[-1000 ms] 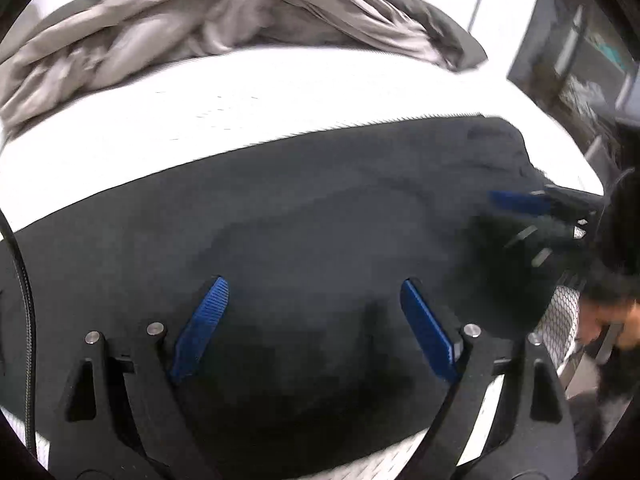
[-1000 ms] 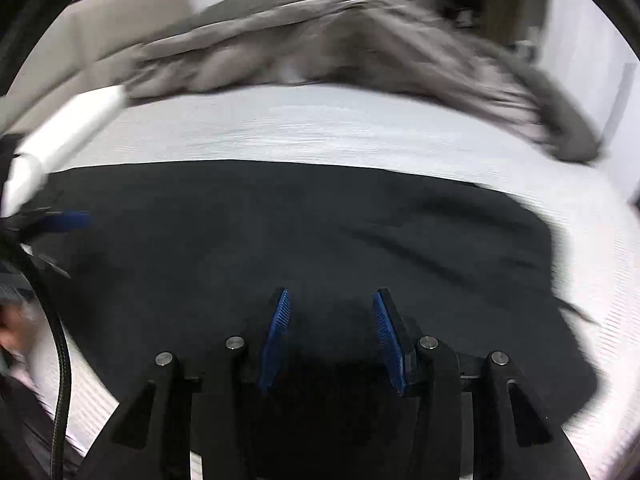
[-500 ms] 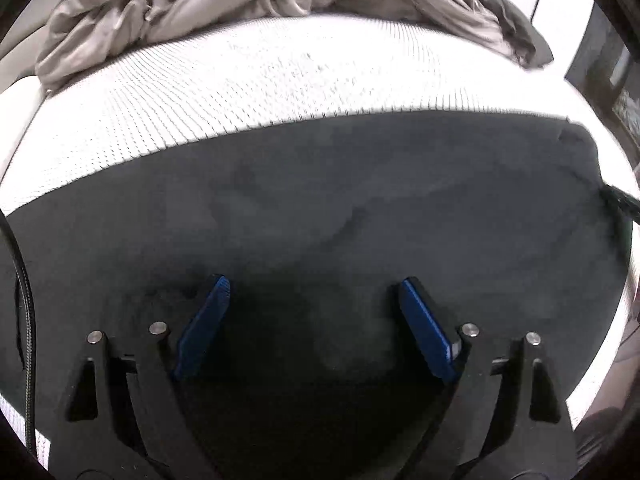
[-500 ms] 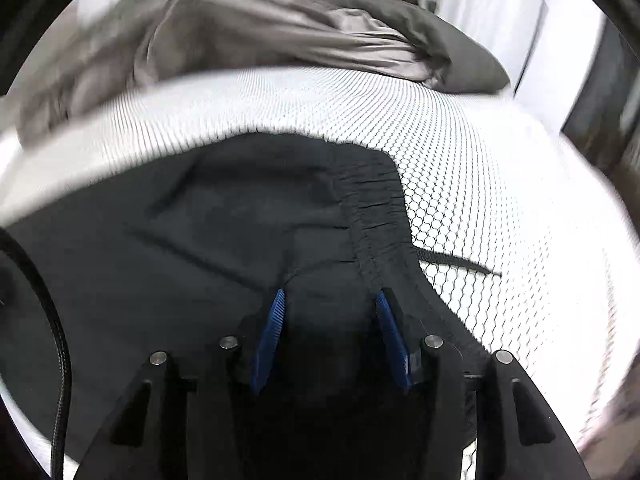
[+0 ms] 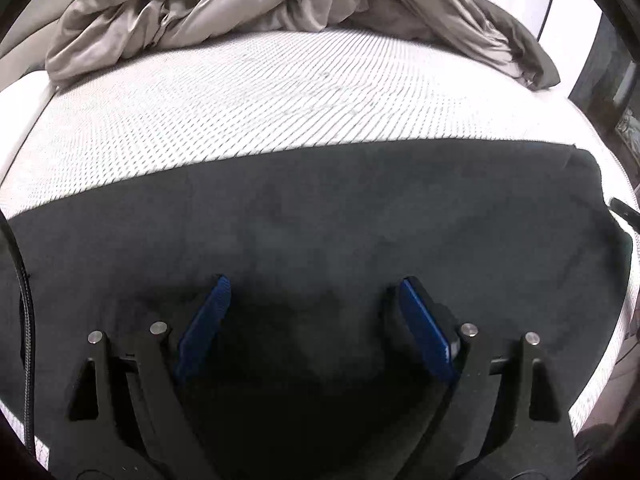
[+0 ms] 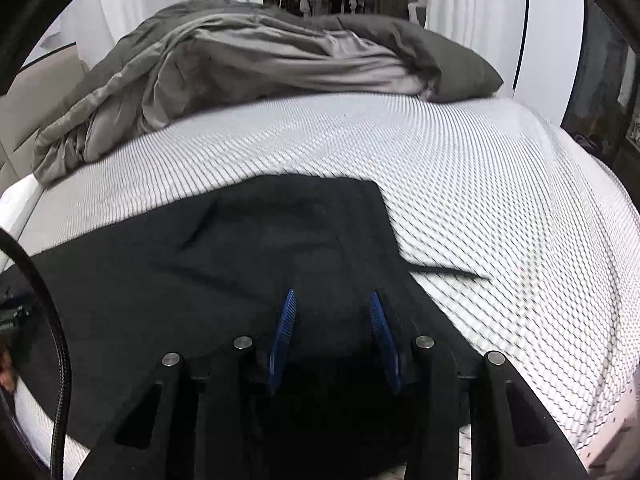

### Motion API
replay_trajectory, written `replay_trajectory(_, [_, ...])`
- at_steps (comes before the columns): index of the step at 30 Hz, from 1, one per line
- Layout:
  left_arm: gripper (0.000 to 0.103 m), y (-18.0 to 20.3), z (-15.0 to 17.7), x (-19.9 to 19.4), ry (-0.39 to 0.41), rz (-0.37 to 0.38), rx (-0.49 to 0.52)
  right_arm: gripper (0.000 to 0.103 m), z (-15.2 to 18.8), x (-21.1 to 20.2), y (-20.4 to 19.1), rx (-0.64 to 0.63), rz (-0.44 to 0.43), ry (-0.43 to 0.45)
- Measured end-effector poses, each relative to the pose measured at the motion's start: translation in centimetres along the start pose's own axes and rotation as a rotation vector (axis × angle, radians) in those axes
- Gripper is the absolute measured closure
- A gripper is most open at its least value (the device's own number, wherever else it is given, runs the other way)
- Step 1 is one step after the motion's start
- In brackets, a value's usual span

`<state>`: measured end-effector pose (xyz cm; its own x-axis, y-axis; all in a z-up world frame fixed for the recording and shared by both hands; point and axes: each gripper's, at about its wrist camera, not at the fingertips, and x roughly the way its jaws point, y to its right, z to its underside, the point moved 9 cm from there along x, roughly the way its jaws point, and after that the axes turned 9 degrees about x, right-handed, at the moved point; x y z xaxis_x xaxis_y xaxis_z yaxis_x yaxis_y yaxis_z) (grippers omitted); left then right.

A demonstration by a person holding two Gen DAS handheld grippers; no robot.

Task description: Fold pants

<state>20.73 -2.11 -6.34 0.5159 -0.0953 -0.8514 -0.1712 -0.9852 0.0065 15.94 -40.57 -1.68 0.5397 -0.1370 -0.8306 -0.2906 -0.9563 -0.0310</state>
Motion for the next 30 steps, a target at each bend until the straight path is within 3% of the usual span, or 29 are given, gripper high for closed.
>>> replay_trajectory(5, [0.018, 1.8, -2.5, 0.1, 0.056, 0.003, -0.001, 0.062, -0.5, 2.7, -7.8, -0.121, -0.005, -0.012])
replay_trajectory(7, [0.018, 1.9, -2.7, 1.0, 0.033, -0.027, -0.003, 0.062, -0.6, 3.7, -10.7, -0.188, -0.029, 0.006])
replay_trajectory(9, [0.018, 1.5, -1.9, 2.7, -0.039, -0.036, 0.002, 0.062, 1.2, 5.4, -11.8, -0.251, -0.036, -0.060])
replay_trajectory(11, [0.017, 0.8, -1.7, 3.2, -0.042, -0.031, 0.018, 0.062, 1.8, 6.7, -11.0, -0.339, 0.026, -0.063])
replay_trajectory(13, [0.017, 0.0, -1.6, 3.2, -0.035, -0.032, 0.008, 0.065, 0.8, 6.7, -7.8, -0.294, 0.114, -0.039])
replay_trajectory(14, [0.016, 0.0, -1.5, 3.2, -0.035, -0.025, 0.007, 0.083, 0.1, 6.5, -5.6, -0.237, 0.129, -0.032])
replay_trajectory(16, [0.016, 0.0, -1.5, 3.2, -0.045, -0.022, 0.014, 0.095, -0.3, 6.2, -3.7, -0.137, 0.077, -0.046])
replay_trajectory(19, [0.017, 0.8, -1.9, 1.6, -0.053, -0.009, 0.046, 0.089, -0.4, 5.3, -4.3, -0.169, 0.106, -0.020])
replay_trajectory(22, [0.016, 2.1, -3.8, 0.1, 0.024, -0.002, 0.082, 0.086, -1.2, 3.7, -8.3, -0.189, 0.003, 0.021])
replay_trajectory(24, [0.016, 3.0, -5.1, 0.5, 0.078, 0.001, 0.108, 0.084, -1.5, 3.6, -11.5, -0.233, -0.013, 0.039])
replay_trajectory(28, [0.016, 2.4, -4.2, 4.7, -0.016, -0.020, 0.073, 0.083, 1.0, 6.4, -18.4, -0.389, -0.052, -0.028])
replay_trajectory(30, [0.015, 2.0, -4.1, 5.1, -0.002, 0.021, 0.030, 0.083, 2.2, 7.6, -20.5, -0.479, -0.047, -0.039])
